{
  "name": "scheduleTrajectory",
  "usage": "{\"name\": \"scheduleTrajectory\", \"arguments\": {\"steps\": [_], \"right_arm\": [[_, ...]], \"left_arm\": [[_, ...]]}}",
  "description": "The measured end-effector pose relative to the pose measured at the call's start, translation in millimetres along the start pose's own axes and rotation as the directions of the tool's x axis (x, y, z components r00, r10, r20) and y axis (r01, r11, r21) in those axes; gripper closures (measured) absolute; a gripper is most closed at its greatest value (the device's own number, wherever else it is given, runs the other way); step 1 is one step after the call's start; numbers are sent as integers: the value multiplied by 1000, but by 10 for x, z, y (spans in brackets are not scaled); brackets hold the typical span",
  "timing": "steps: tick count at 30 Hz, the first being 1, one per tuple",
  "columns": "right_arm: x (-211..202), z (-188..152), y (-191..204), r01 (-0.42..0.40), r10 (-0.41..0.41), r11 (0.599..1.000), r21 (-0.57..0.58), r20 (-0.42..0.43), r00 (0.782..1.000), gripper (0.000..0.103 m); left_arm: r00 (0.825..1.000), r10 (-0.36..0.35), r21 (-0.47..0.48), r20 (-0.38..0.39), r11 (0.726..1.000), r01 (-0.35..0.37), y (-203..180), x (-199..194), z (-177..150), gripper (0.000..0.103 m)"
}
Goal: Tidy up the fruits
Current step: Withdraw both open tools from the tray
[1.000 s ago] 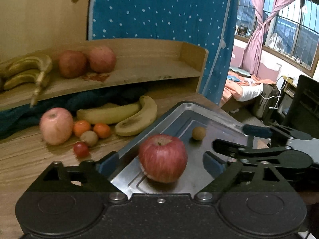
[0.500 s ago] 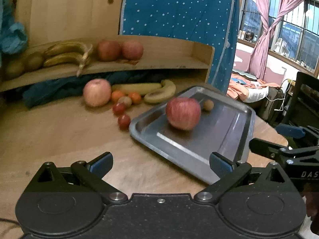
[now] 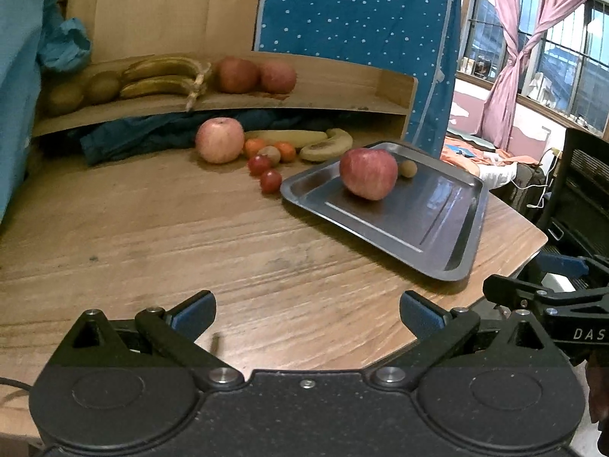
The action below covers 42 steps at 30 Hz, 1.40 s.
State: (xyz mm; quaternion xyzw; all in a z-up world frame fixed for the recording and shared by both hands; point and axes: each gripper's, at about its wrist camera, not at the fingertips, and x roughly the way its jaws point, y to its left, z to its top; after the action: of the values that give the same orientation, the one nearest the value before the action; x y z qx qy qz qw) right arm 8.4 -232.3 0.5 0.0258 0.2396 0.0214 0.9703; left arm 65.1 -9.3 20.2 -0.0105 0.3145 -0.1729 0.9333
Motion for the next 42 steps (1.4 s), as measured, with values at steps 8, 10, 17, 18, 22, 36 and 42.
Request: {"name": "scheduleTrajectory", "arguments": {"steps": [8, 10, 17, 18, 22, 36, 42], "right_arm": [[45, -22, 26, -8, 9, 1000, 11, -33, 999, 0], [54, -17, 26, -12, 13, 1000, 9, -33, 999, 0], [116, 10, 48, -26, 27, 1000, 12, -46, 999, 0], [126, 13, 52, -29, 30, 999, 12, -47, 998, 0], [165, 33, 59, -35, 35, 999, 10, -54, 998, 0], [227, 55, 65, -36, 37, 999, 6, -75, 997, 0], [232, 61, 73, -37, 37, 999, 4, -77, 996, 0]], "left_arm": [[1000, 16, -8, -8, 1000, -16, 22, -15, -8, 1], [1000, 20, -9, -7, 1000, -20, 22, -12, -1, 1], [999, 39, -15, -11, 999, -39, 31, 10, 37, 1], [999, 43, -17, -11, 999, -43, 34, 11, 46, 1], [998, 55, -21, -9, 998, -55, 54, 12, 74, 1], [997, 68, -26, -19, 997, -69, 83, 53, 124, 1], [997, 72, -27, -16, 997, -72, 88, 62, 142, 1]]}}
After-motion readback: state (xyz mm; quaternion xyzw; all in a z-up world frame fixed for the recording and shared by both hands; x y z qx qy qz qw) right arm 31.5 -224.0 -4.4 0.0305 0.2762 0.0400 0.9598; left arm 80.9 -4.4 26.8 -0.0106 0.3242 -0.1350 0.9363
